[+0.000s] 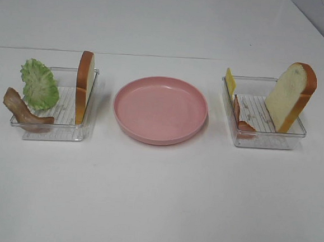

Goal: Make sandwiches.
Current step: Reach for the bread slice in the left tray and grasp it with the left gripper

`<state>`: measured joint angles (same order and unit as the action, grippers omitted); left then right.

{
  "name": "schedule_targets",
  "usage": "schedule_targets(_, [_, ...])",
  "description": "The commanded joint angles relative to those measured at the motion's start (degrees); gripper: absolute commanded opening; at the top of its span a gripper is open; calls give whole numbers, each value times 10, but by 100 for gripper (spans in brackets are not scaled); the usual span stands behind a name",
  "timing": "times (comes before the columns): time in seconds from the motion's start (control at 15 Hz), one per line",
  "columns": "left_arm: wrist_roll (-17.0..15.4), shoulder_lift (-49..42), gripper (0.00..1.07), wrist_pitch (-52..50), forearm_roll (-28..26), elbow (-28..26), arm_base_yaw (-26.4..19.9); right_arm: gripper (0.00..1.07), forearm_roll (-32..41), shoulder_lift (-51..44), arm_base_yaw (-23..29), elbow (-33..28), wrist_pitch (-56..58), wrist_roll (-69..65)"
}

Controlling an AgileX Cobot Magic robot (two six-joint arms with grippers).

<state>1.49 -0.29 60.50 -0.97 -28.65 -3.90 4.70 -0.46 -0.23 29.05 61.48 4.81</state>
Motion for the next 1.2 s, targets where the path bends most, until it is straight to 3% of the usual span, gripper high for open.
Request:
schedule_targets(0.07, [1, -12, 84, -6, -5, 1, -1, 83, 1, -7, -5, -1, -7, 6])
schedule_targets(0.73, [-1, -5, 84, -12, -5, -12, -1, 83, 1, -7, -5, -1, -7, 6])
schedule_targets(1.0, [-1, 57, 84, -38, -6, -61, -1, 83, 1, -7, -5, -1, -7, 6])
schedule_targets(1.2, [-1, 194, 84, -64, -38, -124, -1, 83, 1, -7, -5, -1, -7, 6])
